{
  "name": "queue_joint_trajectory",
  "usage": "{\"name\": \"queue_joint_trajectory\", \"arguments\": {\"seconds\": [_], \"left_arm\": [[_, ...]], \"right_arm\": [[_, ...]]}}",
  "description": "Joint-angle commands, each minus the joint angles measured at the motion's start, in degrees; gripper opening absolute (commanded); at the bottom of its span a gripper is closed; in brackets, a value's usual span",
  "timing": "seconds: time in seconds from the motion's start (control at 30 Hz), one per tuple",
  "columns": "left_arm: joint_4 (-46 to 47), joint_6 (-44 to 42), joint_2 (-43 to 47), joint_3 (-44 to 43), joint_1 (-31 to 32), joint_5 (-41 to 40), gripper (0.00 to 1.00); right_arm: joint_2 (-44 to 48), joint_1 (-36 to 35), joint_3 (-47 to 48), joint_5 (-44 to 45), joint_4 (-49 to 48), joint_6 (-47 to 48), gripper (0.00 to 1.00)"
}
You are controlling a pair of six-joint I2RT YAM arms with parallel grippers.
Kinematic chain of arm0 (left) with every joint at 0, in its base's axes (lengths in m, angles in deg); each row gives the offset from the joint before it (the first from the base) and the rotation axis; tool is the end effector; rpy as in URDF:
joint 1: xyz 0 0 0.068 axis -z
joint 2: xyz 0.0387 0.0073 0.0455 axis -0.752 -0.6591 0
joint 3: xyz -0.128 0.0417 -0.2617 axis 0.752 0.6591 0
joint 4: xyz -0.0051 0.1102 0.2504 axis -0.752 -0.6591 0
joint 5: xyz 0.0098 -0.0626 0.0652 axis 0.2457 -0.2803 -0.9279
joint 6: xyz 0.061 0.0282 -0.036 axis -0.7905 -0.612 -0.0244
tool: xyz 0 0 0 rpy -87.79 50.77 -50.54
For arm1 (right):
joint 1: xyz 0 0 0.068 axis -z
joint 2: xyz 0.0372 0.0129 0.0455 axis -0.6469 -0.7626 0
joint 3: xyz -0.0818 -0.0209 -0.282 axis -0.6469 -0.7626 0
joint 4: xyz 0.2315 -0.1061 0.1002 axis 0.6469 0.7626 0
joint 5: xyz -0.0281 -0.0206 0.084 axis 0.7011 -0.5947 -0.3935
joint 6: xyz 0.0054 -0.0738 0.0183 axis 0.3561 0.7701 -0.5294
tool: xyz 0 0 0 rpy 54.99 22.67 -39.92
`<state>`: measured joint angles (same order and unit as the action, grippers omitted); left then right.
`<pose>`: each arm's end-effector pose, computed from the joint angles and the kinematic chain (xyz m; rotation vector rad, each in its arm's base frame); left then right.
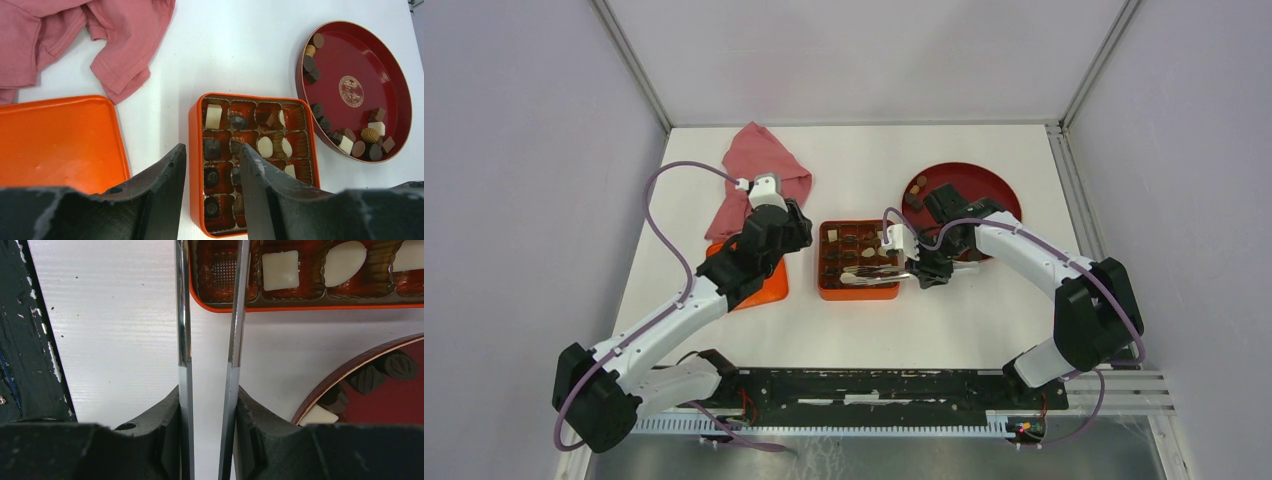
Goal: Pack the chocolate
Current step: Place the fake chocolate in the packing box.
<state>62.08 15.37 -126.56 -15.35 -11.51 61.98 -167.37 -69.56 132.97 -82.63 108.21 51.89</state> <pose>0.2243 -0.1371 0.2914 -0.1832 2.0101 -0.3475 0.2446 0.1715 0.2164 -1.8400 2.0414 0.6016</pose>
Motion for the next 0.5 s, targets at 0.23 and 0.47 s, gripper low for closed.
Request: {"name": "queue_joint_trajectory", "arguments": {"seconds": [0.23,0.47], "left_arm": [[0.4,4.8,2.1,0.3,0.2,0.5,0.51],[0.4,5.0,2.3,0.1,0.1,1.1,0.51]], "right_arm": [[0.4,-0.3,1.6,-1.1,-1.3,-0.6,0.40],[0.5,-0.3,0.8,-1.0,-1.8,-0.7,0.42]]}}
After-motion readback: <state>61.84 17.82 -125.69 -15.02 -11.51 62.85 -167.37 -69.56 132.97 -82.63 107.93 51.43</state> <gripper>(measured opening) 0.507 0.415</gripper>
